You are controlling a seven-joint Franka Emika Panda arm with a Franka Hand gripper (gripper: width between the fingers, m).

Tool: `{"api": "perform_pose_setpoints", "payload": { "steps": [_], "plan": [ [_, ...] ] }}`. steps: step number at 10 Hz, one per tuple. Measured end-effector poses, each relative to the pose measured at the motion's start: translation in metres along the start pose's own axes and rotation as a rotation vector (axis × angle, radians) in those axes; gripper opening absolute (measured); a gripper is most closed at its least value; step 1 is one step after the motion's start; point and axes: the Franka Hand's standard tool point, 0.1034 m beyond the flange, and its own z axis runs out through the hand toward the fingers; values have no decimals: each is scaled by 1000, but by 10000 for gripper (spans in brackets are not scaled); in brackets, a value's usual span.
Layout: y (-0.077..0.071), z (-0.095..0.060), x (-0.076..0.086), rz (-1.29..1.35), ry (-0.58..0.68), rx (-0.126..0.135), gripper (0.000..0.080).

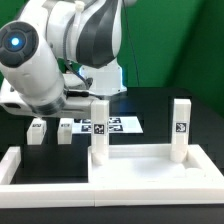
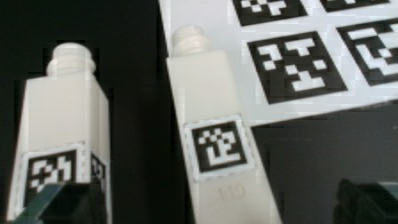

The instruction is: Assemble desk

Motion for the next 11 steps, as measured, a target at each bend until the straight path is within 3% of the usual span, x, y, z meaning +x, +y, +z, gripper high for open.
{"api": "perform_pose_setpoints", "payload": {
  "steps": [5, 11],
  "plan": [
    [7, 17, 6, 14, -68, -1, 649],
    [2, 9, 1, 7, -58, -5, 649]
  ]
}}
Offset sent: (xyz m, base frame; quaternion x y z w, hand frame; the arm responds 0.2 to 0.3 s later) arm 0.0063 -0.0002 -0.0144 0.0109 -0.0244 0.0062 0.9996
